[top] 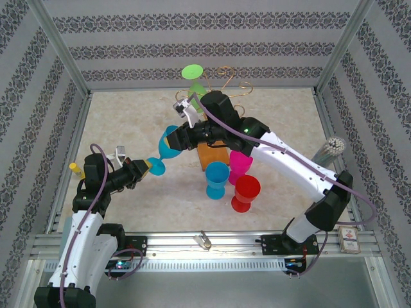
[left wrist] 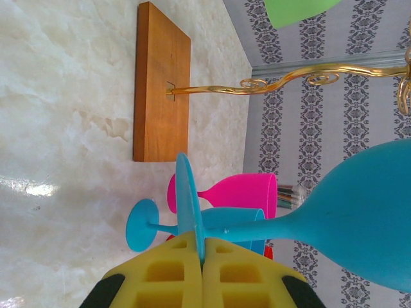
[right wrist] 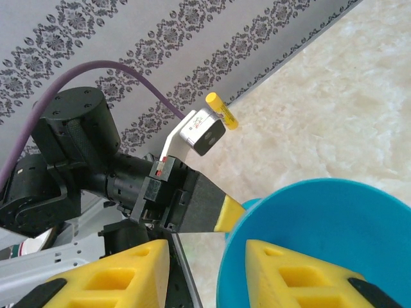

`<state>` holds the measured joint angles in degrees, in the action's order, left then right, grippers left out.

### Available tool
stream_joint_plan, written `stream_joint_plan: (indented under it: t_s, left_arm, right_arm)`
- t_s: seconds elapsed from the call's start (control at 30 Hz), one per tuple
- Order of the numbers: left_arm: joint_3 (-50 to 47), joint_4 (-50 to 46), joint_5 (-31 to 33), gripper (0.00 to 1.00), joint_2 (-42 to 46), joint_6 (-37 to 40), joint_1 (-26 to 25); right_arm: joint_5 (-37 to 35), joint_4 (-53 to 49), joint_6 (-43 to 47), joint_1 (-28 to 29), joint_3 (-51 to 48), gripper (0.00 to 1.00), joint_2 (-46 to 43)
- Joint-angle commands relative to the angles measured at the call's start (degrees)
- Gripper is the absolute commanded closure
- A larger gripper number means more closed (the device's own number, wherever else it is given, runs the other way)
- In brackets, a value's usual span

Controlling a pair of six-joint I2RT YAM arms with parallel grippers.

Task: Take the wine glass off the wine glass rack

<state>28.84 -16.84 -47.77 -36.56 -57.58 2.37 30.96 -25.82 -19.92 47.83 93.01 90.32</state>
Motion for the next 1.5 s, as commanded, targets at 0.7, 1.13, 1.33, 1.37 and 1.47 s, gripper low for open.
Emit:
stream_joint_plan:
  t_s: [0.7,1.13,1.33,1.37,1.47]
  left_arm:
    - [2.0,-1.5,1.0,1.00,-0.2,1.5,0.3]
    - [2.9,-1.7,2.1,0.67,0.3,0.6,0.3]
    - [3.4,-2.8,2.3,0.57,0.7,0.7,0.3]
    - [3.4,-3.3,2.7,0.55,0.8,0.9,0.3]
    - [3.6,-5.3,5.0,0.52,1.5,1.3,0.3]
  right_arm:
    - [0.3,-2.3,1.9,0.1,1.1,1.00,1.6]
    - [-4.3,-1.4,1.4,1.6,-1.4,1.00,-1.7]
    - [-6.0,-1.4,1.2,2.4,-2.6,1.00,-2.9]
    - [-6.4,-1.4,1.2,2.5,-2.9,1.00,-3.1]
    - [-7.4,-1.6,1.2,3.0,-3.7,1.00,-4.2]
